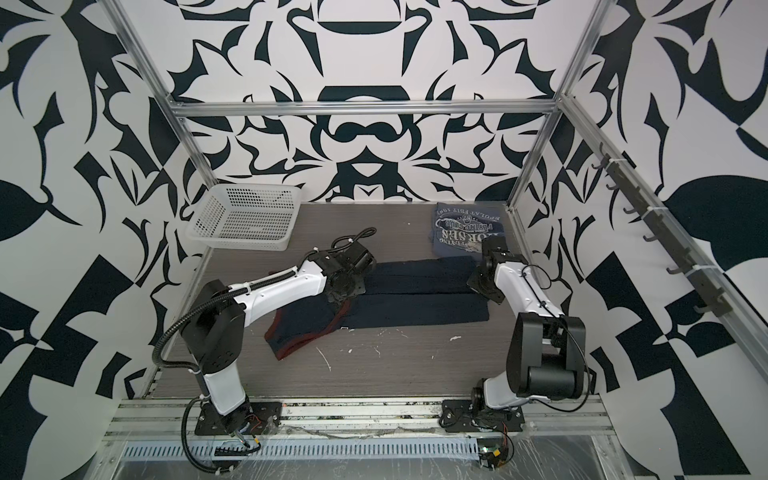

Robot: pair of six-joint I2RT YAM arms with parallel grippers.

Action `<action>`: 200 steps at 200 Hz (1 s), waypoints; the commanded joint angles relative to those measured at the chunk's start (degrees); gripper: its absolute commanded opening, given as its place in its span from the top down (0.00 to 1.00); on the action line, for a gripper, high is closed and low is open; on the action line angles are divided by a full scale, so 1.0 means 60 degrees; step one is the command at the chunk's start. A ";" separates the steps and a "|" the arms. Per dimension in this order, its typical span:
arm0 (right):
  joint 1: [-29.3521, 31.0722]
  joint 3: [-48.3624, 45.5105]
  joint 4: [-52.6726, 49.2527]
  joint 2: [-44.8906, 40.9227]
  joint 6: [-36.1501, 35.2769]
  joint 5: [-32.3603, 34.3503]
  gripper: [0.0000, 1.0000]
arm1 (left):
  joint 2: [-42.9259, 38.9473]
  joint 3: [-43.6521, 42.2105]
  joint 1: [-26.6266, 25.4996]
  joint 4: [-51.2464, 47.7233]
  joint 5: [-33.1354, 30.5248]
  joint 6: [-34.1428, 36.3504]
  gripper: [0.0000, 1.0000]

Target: Fold and stack the tank tops

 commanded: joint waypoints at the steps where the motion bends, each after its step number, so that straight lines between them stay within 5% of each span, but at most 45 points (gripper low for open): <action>1: -0.0056 0.0570 -0.0158 0.0315 -0.0128 0.0504 1.00 | 0.0427 0.0342 0.0125 -0.0492 -0.0345 -0.0023 0.95; 41: -0.0088 0.0810 0.0016 0.0987 0.0009 0.0818 1.00 | 0.0752 0.0325 0.0213 -0.0517 -0.0399 -0.0083 0.68; 66: -0.0099 0.0964 0.0173 0.1502 0.0046 0.0936 1.00 | 0.0912 0.0234 0.0273 -0.0293 -0.0223 -0.0033 0.66; 114: -0.0105 0.1678 0.0299 0.2798 0.0112 0.0768 1.00 | 0.1425 0.0454 0.0367 -0.0075 -0.0005 0.0171 0.77; 163: -0.0106 0.2057 0.0181 0.2970 0.0128 0.0816 1.00 | 0.1069 0.0144 0.0528 0.0284 -0.0242 0.0124 1.00; 200: -0.0100 0.2148 0.0141 0.2860 0.0135 0.0841 1.00 | 0.0587 -0.0082 0.0535 0.0524 -0.0584 -0.0034 1.00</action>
